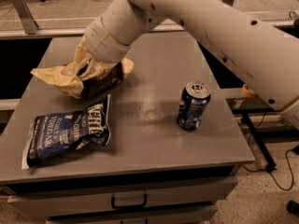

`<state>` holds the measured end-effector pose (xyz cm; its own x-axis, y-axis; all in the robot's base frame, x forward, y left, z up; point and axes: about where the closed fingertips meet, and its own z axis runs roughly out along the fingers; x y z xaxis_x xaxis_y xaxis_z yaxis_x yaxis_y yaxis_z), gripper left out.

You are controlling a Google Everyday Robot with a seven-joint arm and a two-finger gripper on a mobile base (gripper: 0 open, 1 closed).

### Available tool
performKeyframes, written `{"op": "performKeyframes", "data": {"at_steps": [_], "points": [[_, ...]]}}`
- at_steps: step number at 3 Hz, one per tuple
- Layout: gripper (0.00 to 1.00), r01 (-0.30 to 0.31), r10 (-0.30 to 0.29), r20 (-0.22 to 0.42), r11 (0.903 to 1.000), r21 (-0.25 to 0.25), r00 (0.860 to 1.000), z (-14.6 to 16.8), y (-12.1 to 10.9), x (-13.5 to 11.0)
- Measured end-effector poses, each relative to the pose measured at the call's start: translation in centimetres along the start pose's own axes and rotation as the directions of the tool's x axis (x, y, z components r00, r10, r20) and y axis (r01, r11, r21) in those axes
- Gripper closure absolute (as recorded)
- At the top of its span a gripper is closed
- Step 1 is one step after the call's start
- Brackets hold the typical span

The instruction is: Move brown chip bag near blue chip bag

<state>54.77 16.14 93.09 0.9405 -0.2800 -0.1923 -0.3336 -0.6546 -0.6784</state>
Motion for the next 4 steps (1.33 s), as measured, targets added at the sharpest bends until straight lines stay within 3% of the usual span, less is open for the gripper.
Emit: {"op": "performKeyframes", "data": {"at_steps": [1,2,3,4], "points": [[0.35,-0.040,0.040,0.028,0.9991,0.012,0.999,2.3,1.0,-2.0],[0.12,-0.066,0.065,0.020,0.9977,0.013,0.998,2.8,1.8,-2.4],[0.00,-0.084,0.083,-0.065,0.9964,-0.012,0.994,-0.3,3.2,-0.8],[0.00,-0.117,0.111,-0.206,0.9930,-0.016,0.972,-5.7,4.1,0.9]]}}
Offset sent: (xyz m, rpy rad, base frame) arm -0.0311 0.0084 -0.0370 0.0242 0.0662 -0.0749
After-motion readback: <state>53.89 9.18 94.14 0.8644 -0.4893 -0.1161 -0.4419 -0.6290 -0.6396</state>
